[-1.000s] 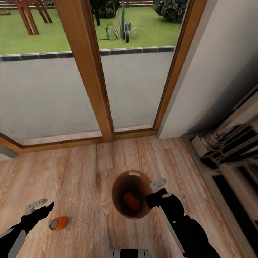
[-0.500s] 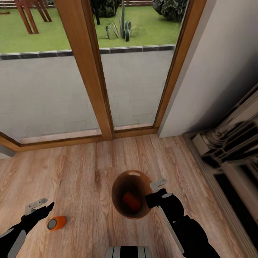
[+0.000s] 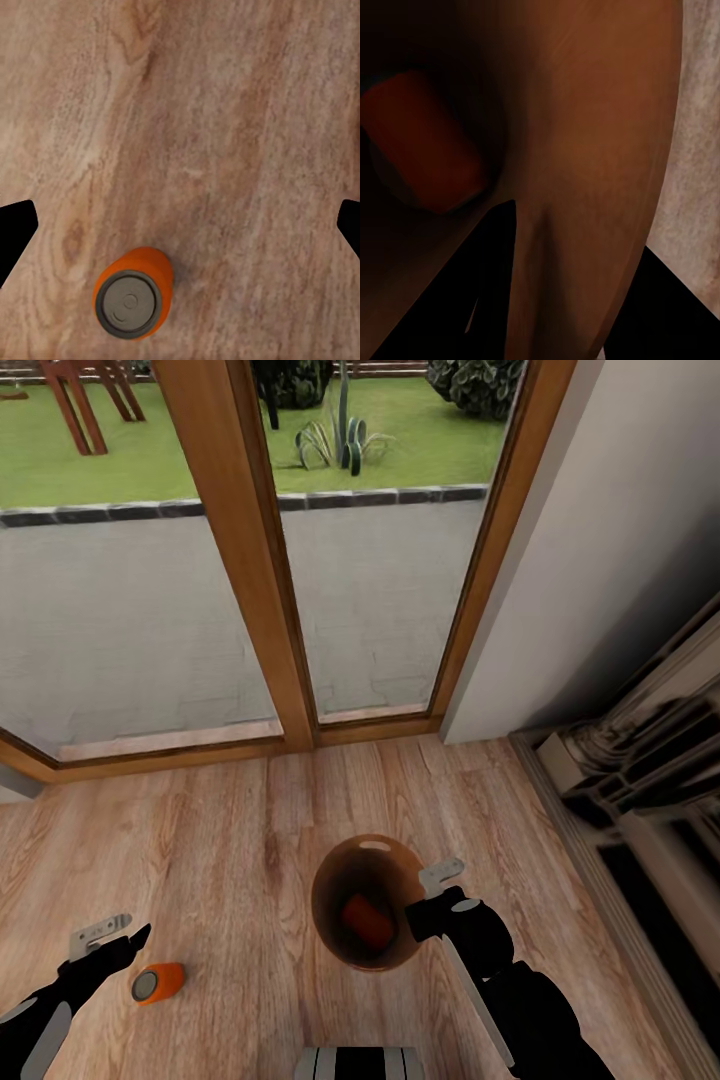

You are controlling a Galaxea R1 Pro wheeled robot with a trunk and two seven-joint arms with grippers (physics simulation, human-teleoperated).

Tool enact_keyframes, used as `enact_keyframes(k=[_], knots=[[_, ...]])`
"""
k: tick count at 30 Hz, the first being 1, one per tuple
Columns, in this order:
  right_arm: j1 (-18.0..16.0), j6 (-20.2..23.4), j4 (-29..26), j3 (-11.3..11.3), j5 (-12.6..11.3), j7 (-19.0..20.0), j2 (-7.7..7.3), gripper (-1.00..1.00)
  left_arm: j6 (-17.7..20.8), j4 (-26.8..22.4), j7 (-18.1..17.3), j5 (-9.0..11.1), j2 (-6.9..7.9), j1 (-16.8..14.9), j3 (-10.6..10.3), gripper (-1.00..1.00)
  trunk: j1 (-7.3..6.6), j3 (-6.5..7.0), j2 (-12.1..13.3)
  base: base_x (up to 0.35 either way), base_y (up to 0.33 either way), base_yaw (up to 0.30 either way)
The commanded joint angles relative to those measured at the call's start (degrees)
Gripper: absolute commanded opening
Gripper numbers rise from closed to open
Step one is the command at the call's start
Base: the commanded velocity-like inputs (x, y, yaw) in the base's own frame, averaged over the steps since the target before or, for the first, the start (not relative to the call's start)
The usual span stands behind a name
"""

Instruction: Put the three can of soda from the living room inside the tash can in the kitchen.

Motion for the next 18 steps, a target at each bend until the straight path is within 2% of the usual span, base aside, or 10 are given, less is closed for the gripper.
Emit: enact_keyframes(k=[1,18], knots=[[-0.01,-0.06,-0.01,0.04,-0.89,0.0,0.01,-1.0,0.0,0.06,0.01,0.0,0.0,0.01,0.0,1.0,0.0,0.0,0.0,0.0,0.0,0.0],[-0.01,-0.06,0.0,0.04,-0.89,0.0,0.0,-1.0,-0.09,0.7,0.04,0.0,0.08,0.03,0.01,1.0,0.22,-0.18,-0.4,0.0,0.0,0.0]])
